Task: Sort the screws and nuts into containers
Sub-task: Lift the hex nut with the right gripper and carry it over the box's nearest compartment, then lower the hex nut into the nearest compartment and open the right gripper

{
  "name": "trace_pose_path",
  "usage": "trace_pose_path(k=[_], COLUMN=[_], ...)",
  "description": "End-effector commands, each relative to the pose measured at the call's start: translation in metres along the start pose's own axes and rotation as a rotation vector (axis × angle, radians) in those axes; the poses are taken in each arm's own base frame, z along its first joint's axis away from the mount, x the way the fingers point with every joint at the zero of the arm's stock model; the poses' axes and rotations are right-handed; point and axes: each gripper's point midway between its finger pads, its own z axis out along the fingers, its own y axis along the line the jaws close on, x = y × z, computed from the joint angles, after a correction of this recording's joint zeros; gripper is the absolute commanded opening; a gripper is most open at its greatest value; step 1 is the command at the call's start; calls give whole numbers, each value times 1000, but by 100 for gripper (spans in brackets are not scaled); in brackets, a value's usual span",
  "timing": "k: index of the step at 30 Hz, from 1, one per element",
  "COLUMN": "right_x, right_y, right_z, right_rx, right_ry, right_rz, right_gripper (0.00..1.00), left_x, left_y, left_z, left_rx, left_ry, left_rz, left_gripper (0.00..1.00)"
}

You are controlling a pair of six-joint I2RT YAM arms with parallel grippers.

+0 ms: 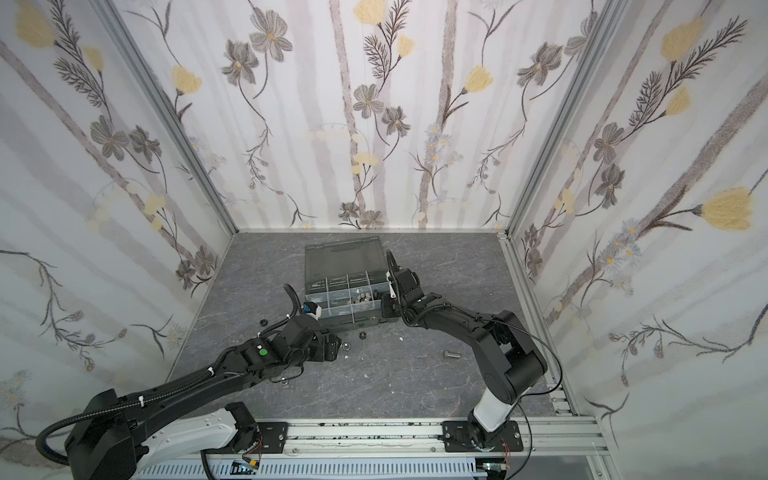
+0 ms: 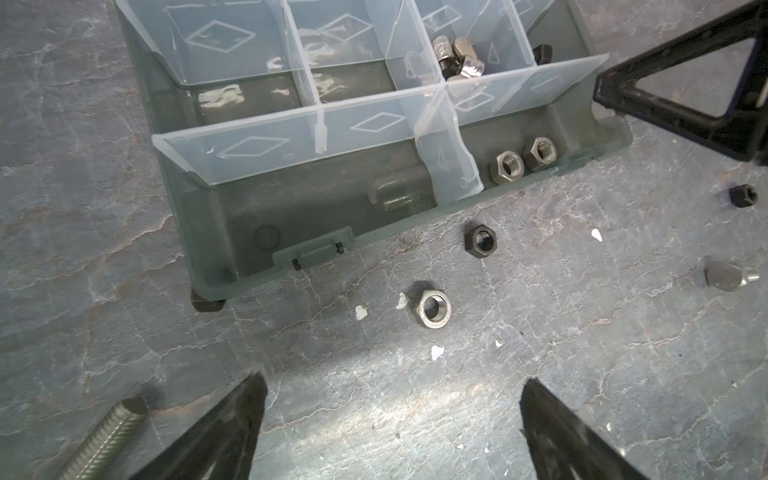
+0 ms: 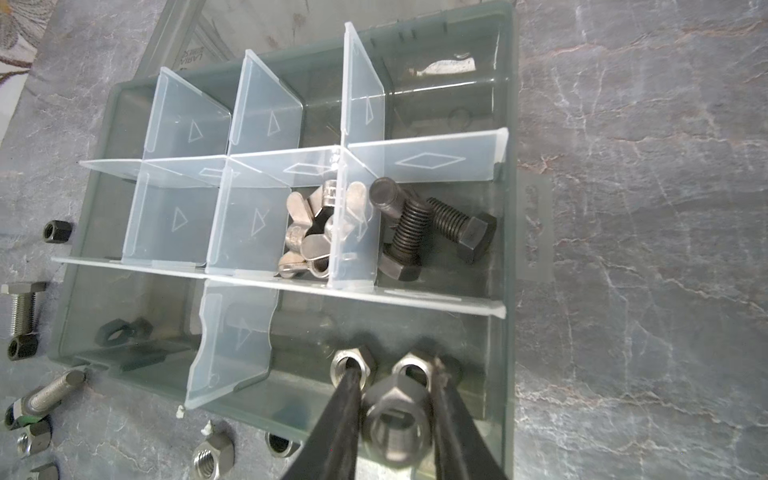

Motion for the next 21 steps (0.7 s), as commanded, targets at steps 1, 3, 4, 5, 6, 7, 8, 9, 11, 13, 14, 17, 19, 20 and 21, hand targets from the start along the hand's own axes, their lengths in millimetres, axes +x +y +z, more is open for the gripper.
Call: trace_pose_path(k=[1,3,4,5,6,7,8,9,11,13,14,17,19,20,21], right_x=[-8,-9,-10,-13,-15,-17,-18,-21,-23,-22,-28,-30,-31,-31,-31], right_y=[3,4,3,5,4,4,3,3,0,-3,-1,-5,-7,-8,-9], right_z=[-3,-5,-6,-7,-8,-10,-12,-13,-17,-18,-28,-36,-43,-47,-50], right_rx=[-15,-15,-14,-16,-14,-13,-13,-16,-21,-23,-36,-43,-48,-50,-50], right_ry=[-41,-43,-44,-49,-54,-62,-66,-72,-84,-92,-121,-144,-169,-182,-191], right_rz=[5,4,2,-5,-9,-12,-13,-11,-7,-2,1,13,21,24,25], right_gripper=[35,37,37,39,40,40,40,40,40,40,40,41,42,42,42], left_x=[-6,-6,-7,-7,-7,-7,-6,-5,-4,-3,-2,-1,1,2,2], left_y=[-5,-6,-6,-7,-7,-9,-10,-12,-17,-22,-23,-25,-26,-26,-26], left_z=[2,3,4,4,5,6,8,10,13,16,17,23,27,30,32], left_rx=[3,-7,-12,-14,-19,-20,-21,-21,-14,-13,-18,-30,-37,-43,-50], left_ry=[-11,-3,-4,-6,-8,-7,-2,4,16,30,36,52,65,70,74], left_rz=[-2,4,6,7,10,9,11,10,15,24,30,43,51,57,63], left_gripper=[93,92,91,90,88,87,85,83,80,77,76,74,72,72,71])
